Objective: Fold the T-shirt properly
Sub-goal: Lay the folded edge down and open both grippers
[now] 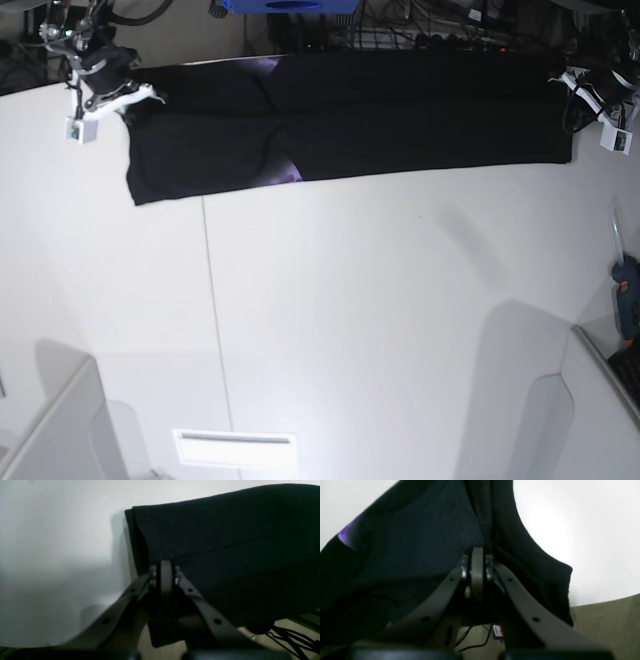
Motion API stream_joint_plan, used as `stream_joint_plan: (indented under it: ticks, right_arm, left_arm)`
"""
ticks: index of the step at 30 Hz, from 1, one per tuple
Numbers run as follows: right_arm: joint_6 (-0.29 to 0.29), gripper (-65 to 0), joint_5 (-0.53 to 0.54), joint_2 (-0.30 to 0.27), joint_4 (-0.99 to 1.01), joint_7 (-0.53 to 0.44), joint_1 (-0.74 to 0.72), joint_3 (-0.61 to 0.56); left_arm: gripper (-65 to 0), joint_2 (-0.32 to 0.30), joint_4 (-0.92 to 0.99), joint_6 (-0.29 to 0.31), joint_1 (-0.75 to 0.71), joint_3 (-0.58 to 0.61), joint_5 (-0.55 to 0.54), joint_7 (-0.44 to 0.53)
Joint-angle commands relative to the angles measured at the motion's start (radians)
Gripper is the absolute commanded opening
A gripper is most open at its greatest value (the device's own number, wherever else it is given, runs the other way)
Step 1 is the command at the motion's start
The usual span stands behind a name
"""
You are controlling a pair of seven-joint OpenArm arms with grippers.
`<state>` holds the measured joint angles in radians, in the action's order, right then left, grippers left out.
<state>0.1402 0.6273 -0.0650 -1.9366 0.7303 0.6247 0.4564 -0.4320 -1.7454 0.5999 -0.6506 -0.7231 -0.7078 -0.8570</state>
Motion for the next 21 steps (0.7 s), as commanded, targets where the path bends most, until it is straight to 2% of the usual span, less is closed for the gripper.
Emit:
stream_joint_plan:
  ticks: [1, 7, 9, 11, 12, 14, 15, 16, 18, 20, 21]
  right_arm:
    - [0.008, -65.0, 0.010, -0.008, -0.014, -0.016, 0.007, 0.008]
    - [0.008, -65.0, 0.013, -0.008, -0.011, -0.016, 0.010, 0.014]
    - [0.008, -55.4, 0.013, -0.008, -0.011, -0.021, 0.011, 0.015]
    - [0.008, -45.0, 0.013, -0.008, -0.011, -0.024, 0.011, 0.017]
    - [0.008, -41.6, 0.013, -0.008, -0.011, -0.027, 0.011, 0.017]
    - [0.008, -37.8, 0.013, -0.008, -0.011, -0.058, 0.011, 0.029]
    - [0.008, -38.0, 0.013, -0.006, -0.011, -0.084, 0.011, 0.041]
    - [0.008, -38.0, 0.013, -0.006, -0.013, -0.108, 0.011, 0.051]
    - [0.008, -38.0, 0.013, -0.006, -0.021, -0.148, 0.011, 0.060]
    - [0.011, -38.1, 0.013, -0.009, -0.039, -0.166, 0.019, 0.051]
    - [0.023, -39.9, 0.013, -0.009, -0.048, -0.171, 0.022, 0.045]
  left_arm:
    - [-65.0, -0.015, -0.012, -0.002, -0.004, -0.014, -0.009, 0.017]
    - [-65.0, -0.015, -0.012, -0.004, -0.002, -0.016, -0.009, 0.018]
    - [-51.8, -0.015, -0.012, -0.004, -0.004, -0.017, -0.009, 0.018]
    - [-35.7, -0.015, -0.014, -0.004, -0.005, -0.019, -0.009, 0.018]
    - [-30.3, -0.015, -0.015, -0.004, -0.005, -0.023, -0.009, 0.018]
    - [-20.4, -0.014, -0.017, -0.004, -0.002, -0.060, -0.009, 0.018]
    - [-17.4, -0.008, -0.017, -0.004, -0.002, -0.080, -0.009, 0.018]
    - [-15.8, 0.000, -0.018, -0.004, -0.001, -0.102, -0.009, 0.018]
    - [-16.6, 0.015, -0.037, 0.001, -0.001, -0.155, -0.013, 0.017]
    - [-22.2, 0.035, -0.070, 0.001, -0.007, -0.184, -0.014, 0.015]
    - [-28.1, 0.048, -0.086, 0.001, -0.008, -0.184, -0.011, 0.015]
